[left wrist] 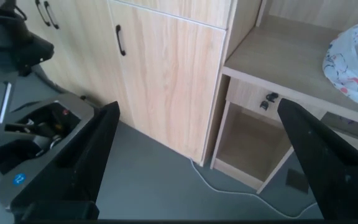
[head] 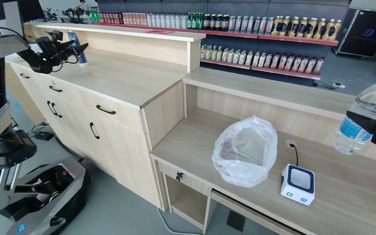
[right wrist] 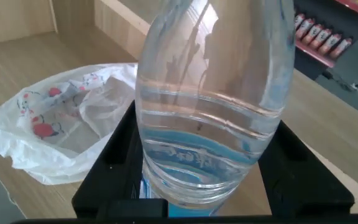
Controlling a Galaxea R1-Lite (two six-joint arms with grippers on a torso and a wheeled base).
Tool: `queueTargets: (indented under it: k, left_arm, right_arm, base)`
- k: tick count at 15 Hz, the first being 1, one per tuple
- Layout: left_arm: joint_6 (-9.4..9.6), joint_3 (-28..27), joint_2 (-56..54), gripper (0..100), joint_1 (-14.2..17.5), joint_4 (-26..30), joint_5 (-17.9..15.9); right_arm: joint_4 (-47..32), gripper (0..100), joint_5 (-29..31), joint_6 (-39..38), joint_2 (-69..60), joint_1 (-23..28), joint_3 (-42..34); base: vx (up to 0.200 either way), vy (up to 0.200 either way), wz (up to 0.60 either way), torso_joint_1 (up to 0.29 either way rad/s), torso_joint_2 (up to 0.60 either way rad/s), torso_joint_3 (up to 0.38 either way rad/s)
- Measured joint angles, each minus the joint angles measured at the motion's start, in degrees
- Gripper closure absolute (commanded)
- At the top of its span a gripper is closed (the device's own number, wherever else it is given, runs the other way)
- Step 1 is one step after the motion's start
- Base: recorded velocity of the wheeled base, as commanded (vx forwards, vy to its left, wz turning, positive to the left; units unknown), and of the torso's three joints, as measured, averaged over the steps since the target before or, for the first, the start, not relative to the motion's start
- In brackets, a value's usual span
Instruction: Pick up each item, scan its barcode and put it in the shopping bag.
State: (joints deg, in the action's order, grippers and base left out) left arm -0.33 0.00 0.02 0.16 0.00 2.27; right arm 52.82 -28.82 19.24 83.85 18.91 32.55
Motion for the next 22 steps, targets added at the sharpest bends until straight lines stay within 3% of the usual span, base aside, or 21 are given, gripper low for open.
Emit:
queueTargets:
  k: [6, 14, 22]
  left_arm:
    - [0.01, 0.0, 0.0, 0, 0.0, 0.0, 0.0]
    - [0.00, 0.0, 0.0, 0, 0.0, 0.0, 0.0]
    - [0.01, 0.0, 0.0, 0, 0.0, 0.0, 0.0]
  right_arm:
    - [4.3, 100, 1.5, -8.0, 5.8, -3.7, 0.9]
    - [26.5, 100, 1.3, -10.2, 27.6, -9.9, 2.8]
    - [32.4, 100, 1.5, -11.6, 43.3, -17.8, 12.7]
  base:
    - [0.000, 0.000, 0.00, 0.000, 0.00, 0.000]
    - [0.000, 0.000, 0.00, 0.000, 0.00, 0.000]
    - [0.000, 0.000, 0.00, 0.000, 0.00, 0.000]
